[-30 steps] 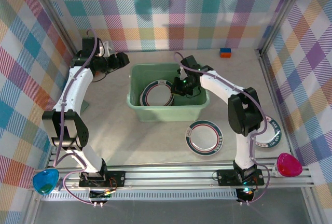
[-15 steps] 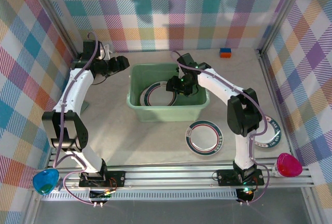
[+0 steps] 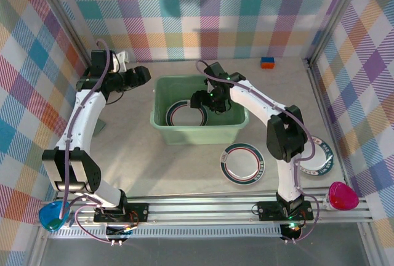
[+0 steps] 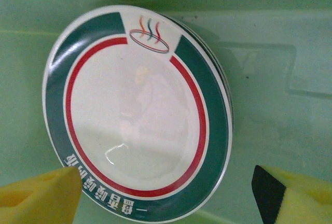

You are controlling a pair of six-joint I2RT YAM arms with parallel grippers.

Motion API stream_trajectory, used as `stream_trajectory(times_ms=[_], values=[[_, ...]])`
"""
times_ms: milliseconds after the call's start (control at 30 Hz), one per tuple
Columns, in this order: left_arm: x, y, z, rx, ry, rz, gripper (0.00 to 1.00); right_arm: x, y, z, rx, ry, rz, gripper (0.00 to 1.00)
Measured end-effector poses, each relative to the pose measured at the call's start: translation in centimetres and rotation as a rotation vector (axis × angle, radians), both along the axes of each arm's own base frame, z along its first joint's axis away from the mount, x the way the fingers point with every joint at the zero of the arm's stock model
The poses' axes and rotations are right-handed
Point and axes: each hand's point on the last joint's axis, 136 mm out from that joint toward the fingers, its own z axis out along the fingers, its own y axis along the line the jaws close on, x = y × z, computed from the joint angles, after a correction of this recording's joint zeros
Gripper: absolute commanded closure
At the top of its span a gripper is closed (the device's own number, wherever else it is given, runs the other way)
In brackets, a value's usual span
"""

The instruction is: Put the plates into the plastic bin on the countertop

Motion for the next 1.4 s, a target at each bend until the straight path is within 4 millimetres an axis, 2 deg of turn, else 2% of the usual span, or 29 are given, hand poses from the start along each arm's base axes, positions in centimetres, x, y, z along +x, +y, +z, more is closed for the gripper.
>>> stream_trajectory(times_ms=[133, 233, 333, 400, 500, 600, 667, 733, 867, 967, 1033, 1133, 1400], values=[[-0.3, 0.0, 0.3, -0.004, -0.005, 0.003, 0.27, 0.5, 0.2, 3.0, 0.027, -0.085, 0.022, 0.16], [-0.5, 0.0, 0.1, -0.008, 0.002, 0.005, 0.27, 1.0, -0.1, 6.8, 0.043, -0.179, 0.030, 0.16], [-0.9, -0.7, -0.6, -0.014, 0.026, -0.008, 0.27, 0.5, -1.9, 10.7, 0.064, -0.261, 0.003, 0.17], [-1.4, -1.3, -1.1, -0.014, 0.047, -0.021, 0.27, -0.6, -4.8, 12.8, 0.081, -0.307, -0.039, 0.19], [-1.9, -2.5, -1.4, -0.013, 0.059, -0.052, 0.27, -2.9, -11.2, 14.8, 0.082, -0.366, -0.146, 0.22], [-2.4, -3.4, -1.1, -0.016, 0.052, -0.075, 0.27, -4.9, -17.4, 15.5, 0.072, -0.403, -0.286, 0.28], [-2.5, -3.7, -0.9, -0.017, 0.046, -0.083, 0.27, -6.2, -20.0, 14.4, 0.069, -0.383, -0.352, 0.30], [-2.6, -3.8, -0.7, -0.017, 0.042, -0.086, 0.27, -7.4, -21.5, 11.7, 0.069, -0.308, -0.402, 0.34], [-2.9, -3.9, -0.3, -0.018, 0.031, -0.090, 0.27, -10.5, -23.2, 2.9, 0.053, -0.035, -0.498, 0.38], [-3.8, -3.8, -0.1, -0.016, 0.023, -0.089, 0.27, -13.3, -23.2, -1.9, 0.037, 0.132, -0.527, 0.40], [-4.4, -3.7, 0.1, -0.017, 0.015, -0.089, 0.27, -14.5, -23.2, -3.3, 0.030, 0.186, -0.540, 0.40], [-5.0, -3.9, 0.4, -0.025, 0.004, -0.098, 0.27, -15.3, -23.3, -4.3, 0.024, 0.224, -0.561, 0.39], [-5.3, -4.3, 0.3, -0.037, 0.008, -0.117, 0.27, -18.4, -23.9, -8.5, -0.032, 0.339, -0.596, 0.38]])
